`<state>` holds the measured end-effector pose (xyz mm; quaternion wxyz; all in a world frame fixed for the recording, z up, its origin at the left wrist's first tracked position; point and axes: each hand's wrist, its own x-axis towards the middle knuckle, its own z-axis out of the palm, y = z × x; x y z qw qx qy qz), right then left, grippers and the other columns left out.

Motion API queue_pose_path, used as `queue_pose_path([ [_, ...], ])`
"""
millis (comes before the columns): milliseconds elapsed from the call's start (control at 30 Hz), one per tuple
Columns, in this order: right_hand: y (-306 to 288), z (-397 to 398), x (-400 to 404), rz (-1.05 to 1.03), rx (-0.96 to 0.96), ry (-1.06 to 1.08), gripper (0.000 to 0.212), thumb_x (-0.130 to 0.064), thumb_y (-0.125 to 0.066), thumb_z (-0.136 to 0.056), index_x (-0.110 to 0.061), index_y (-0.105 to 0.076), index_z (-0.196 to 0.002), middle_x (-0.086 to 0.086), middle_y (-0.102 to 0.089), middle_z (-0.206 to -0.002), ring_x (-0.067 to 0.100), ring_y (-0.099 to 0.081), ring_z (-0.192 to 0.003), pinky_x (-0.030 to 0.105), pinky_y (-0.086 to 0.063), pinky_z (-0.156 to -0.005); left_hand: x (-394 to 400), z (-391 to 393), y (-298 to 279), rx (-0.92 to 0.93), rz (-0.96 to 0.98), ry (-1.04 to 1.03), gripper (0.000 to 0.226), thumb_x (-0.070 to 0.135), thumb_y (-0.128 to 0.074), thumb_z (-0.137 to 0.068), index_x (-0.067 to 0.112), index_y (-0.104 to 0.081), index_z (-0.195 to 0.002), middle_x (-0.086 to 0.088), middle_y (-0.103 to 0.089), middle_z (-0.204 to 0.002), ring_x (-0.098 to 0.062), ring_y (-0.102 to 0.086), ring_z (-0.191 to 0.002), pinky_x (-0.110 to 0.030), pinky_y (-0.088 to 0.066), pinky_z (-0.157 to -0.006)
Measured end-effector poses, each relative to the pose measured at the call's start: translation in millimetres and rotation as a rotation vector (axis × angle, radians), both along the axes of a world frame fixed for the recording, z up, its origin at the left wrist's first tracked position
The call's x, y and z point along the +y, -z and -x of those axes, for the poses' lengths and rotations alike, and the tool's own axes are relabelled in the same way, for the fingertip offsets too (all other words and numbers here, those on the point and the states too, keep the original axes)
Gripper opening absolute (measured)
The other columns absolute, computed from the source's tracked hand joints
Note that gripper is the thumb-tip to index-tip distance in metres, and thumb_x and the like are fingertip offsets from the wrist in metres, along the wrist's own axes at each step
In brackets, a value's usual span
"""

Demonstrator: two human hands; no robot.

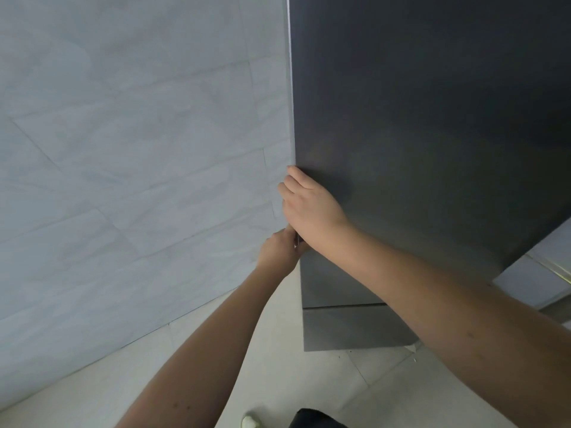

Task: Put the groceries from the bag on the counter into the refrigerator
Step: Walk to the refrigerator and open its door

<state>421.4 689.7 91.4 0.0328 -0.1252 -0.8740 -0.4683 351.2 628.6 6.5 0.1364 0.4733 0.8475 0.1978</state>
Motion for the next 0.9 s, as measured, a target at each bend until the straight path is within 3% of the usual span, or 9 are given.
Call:
queue_pose_path([
  [100,-1,-4,-6,0.043,0.0,0.016,0.03,-0.022,-0.044,-0.094,-0.016,-0.065,-0.115,0.003,-0.054,-0.122,0.028,-0.04,-0.124,0.043,-0.006,-0.119,-4,-5,-1,-0.008,0.05,-0.021,0.021,0.027,-0.046,-0.098,0.011,-0.041,-0.085,-0.007,-0.057,-0.081,-0.03,-0.061,-0.078,-0.032,-0.036,-0.064],
  [200,4,-14,-18,0.054,-0.012,-0.029,0.029,-0.02,-0.045,-0.089,-0.021,-0.071,-0.102,-0.001,-0.058,-0.11,0.024,-0.046,-0.112,0.041,-0.012,-0.118,-16,-13,4,0.037,0.08,-0.035,0.024,0.031,-0.045,-0.098,0.012,-0.042,-0.085,-0.012,-0.065,-0.095,-0.028,-0.053,-0.076,-0.032,-0.035,-0.064],
  [367,7,-53,-48,0.023,0.097,-0.122,0.065,0.001,-0.011,-0.077,-0.021,-0.073,-0.082,-0.002,-0.061,-0.092,0.022,-0.054,-0.1,0.038,-0.022,-0.114,-48,-46,10,0.05,0.028,0.03,0.028,0.041,-0.049,-0.097,0.016,-0.04,-0.089,-0.008,-0.066,-0.095,-0.031,-0.063,-0.085,-0.032,-0.036,-0.063],
  [467,6,-79,-67,0.023,0.11,-0.121,0.058,0.004,-0.016,-0.08,-0.015,-0.071,-0.079,0.0,-0.061,-0.089,0.023,-0.056,-0.097,0.039,-0.022,-0.112,-66,-63,16,0.034,-0.02,0.071,0.027,0.045,-0.048,-0.097,0.018,-0.043,-0.091,-0.005,-0.066,-0.09,-0.029,-0.062,-0.077,-0.031,-0.039,-0.061],
  [567,4,-104,-81,0.008,0.095,-0.109,0.059,0.006,-0.014,-0.082,-0.012,-0.07,-0.086,0.002,-0.061,-0.094,0.025,-0.056,-0.1,0.041,-0.023,-0.115,-81,-81,21,0.071,-0.015,0.114,0.037,0.049,-0.04,-0.099,0.014,-0.049,-0.109,-0.001,-0.063,-0.086,-0.026,-0.059,-0.072,-0.031,-0.037,-0.06],
  [700,17,-135,-104,0.099,0.008,0.003,0.015,-0.007,-0.059,-0.083,-0.01,-0.07,-0.092,0.008,-0.062,-0.099,0.029,-0.053,-0.103,0.048,-0.023,-0.116,-106,-106,28,0.173,-0.02,0.226,0.058,0.06,-0.021,-0.096,0.016,-0.043,-0.127,-0.006,-0.068,-0.092,-0.029,-0.066,-0.077,-0.031,-0.04,-0.058],
  [767,27,-156,-115,0.176,-0.053,0.069,0.02,-0.014,-0.07,-0.08,-0.008,-0.069,-0.1,0.011,-0.062,-0.108,0.032,-0.05,-0.112,0.05,-0.019,-0.116,-119,-120,32,0.176,-0.032,0.303,0.047,0.051,-0.026,-0.101,0.015,-0.043,-0.127,-0.006,-0.067,-0.097,-0.028,-0.067,-0.08,-0.032,-0.046,-0.061],
  [900,34,-199,-149,0.267,-0.011,0.171,0.029,-0.021,-0.053,-0.092,-0.008,-0.062,-0.115,0.012,-0.056,-0.126,0.034,-0.039,-0.13,0.047,-0.008,-0.119,-147,-134,48,0.231,-0.067,0.444,0.039,0.042,-0.037,-0.101,0.021,-0.041,-0.133,-0.005,-0.062,-0.118,-0.027,-0.064,-0.1,-0.041,-0.052,-0.084],
])
